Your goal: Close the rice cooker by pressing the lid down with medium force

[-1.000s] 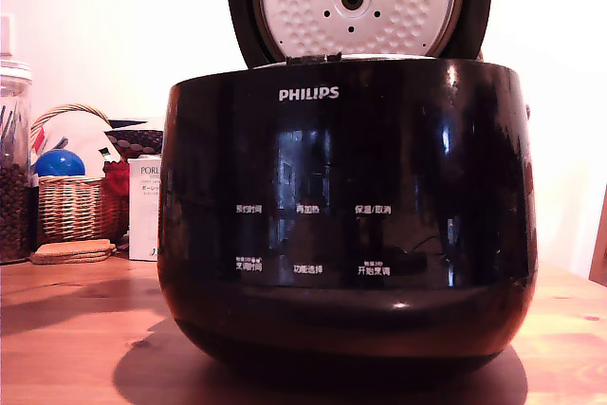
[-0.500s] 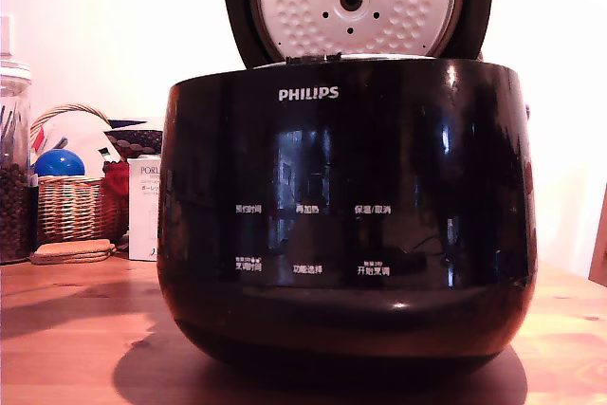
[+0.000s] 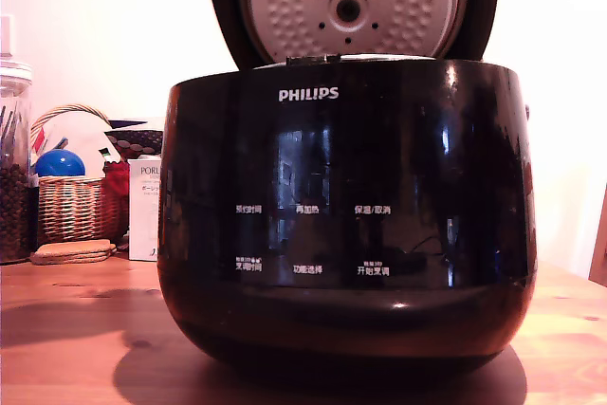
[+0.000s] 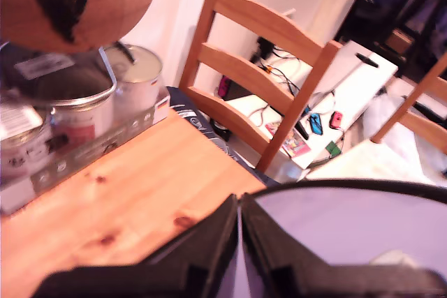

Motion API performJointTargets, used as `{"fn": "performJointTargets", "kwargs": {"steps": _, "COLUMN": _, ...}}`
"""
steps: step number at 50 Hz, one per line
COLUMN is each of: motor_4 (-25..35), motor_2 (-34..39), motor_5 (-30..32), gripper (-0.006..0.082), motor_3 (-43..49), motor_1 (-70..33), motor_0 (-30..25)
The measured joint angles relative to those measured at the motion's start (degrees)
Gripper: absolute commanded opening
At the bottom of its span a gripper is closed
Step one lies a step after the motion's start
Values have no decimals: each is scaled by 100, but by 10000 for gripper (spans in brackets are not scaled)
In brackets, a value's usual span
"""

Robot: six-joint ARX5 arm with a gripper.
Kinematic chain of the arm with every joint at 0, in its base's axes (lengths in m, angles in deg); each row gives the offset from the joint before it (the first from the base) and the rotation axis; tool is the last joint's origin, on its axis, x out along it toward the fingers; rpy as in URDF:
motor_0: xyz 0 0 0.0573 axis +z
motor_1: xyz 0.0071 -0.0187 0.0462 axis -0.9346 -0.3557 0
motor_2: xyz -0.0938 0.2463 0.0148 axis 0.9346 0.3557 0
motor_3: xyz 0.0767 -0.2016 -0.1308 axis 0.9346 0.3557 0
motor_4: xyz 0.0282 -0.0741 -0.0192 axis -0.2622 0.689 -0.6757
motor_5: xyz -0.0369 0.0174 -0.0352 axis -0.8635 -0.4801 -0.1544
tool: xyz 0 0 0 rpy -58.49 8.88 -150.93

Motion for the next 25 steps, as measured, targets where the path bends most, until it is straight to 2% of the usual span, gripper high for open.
{"fn": "performJointTargets", "kwargs": {"steps": 8, "motor_4": -269, "motor_2": 774, "motor_5": -151, "gripper": -24, "motor_3": -643, "motor_1": 291, "motor_0": -92}}
{"fn": "performJointTargets", "kwargs": {"steps": 25, "motor_4": -739, "motor_2": 1742, "motor_5": -452, "gripper": -24, "motor_3": -1434, "motor_1": 1027, "motor_0": -385}}
